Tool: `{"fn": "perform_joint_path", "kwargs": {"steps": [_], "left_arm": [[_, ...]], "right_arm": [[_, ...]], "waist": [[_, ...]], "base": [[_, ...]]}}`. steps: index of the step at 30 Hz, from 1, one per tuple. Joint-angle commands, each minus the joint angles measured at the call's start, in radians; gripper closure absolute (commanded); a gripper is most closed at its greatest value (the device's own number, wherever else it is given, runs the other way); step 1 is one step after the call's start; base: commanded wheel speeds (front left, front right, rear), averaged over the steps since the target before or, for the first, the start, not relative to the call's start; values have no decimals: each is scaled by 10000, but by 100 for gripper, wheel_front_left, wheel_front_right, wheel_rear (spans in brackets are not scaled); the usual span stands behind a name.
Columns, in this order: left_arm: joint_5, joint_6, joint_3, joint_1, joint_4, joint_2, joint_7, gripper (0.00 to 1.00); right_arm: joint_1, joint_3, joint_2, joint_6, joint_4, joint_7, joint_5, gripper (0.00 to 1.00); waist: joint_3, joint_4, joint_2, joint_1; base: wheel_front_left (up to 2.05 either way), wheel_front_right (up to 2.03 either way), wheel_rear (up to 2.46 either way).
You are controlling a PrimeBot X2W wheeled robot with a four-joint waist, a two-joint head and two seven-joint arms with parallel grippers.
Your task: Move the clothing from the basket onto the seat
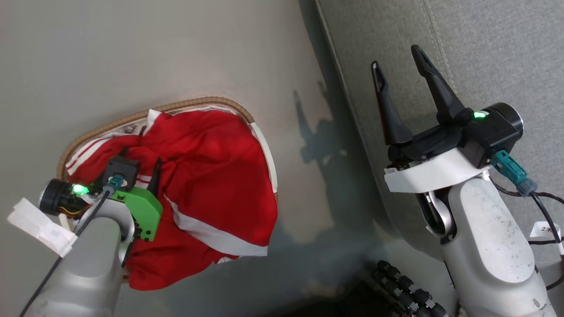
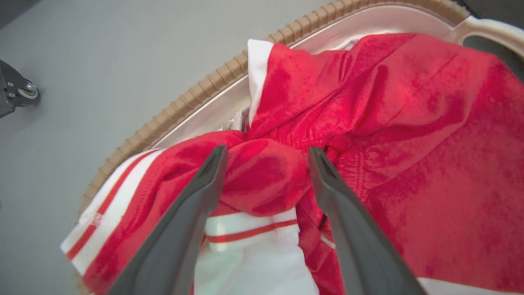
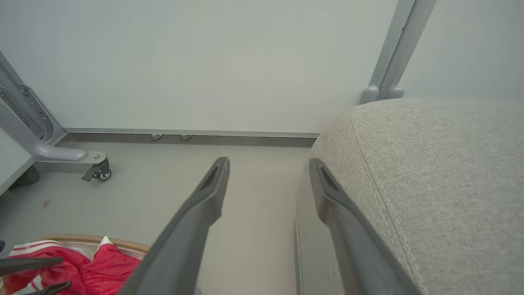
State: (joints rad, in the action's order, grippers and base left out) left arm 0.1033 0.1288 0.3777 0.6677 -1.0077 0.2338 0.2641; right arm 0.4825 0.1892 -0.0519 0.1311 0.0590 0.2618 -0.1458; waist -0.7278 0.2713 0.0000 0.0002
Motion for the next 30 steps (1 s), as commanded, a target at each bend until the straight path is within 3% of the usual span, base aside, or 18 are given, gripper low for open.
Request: {"fn": "perform_joint_path", "kwargs": {"steps": [1,10,18,19,20,21,30], "left_arm": [[-133,16,65,251,-252,188,7,0],[-448,21,643,992,-2032,352,-140,0],[-483,-10,868,1441,-2600,441,-855,0],[-451,-8,878,1479,-2640,433,-983,6],[-407,-7,876,1490,-2668,422,-1071,68],[-365,-5,895,1471,-2690,400,-1118,100],[409,8,513,529,-2776,-41,-579,100]], "right_arm": [[79,68,3,-5,-60,48,-58,0],[62,287,2,-6,-255,48,-248,0],[174,416,1,-6,-367,48,-306,0],[165,429,1,-5,-372,48,-319,0],[155,439,1,-6,-361,48,-322,0],[140,450,-1,-6,-317,48,-325,0],[-163,537,-2,-6,192,48,-198,0]], "waist": [[-478,373,0,-2],[-786,668,0,-2],[-1092,833,0,-2],[-1108,845,0,-2],[-1104,852,0,-2],[-1068,859,0,-2],[141,875,0,-2]], "base": [[0,0,0],[0,0,0],[0,0,0],[0,0,0],[0,0,0],[0,0,0],[0,0,0]]}}
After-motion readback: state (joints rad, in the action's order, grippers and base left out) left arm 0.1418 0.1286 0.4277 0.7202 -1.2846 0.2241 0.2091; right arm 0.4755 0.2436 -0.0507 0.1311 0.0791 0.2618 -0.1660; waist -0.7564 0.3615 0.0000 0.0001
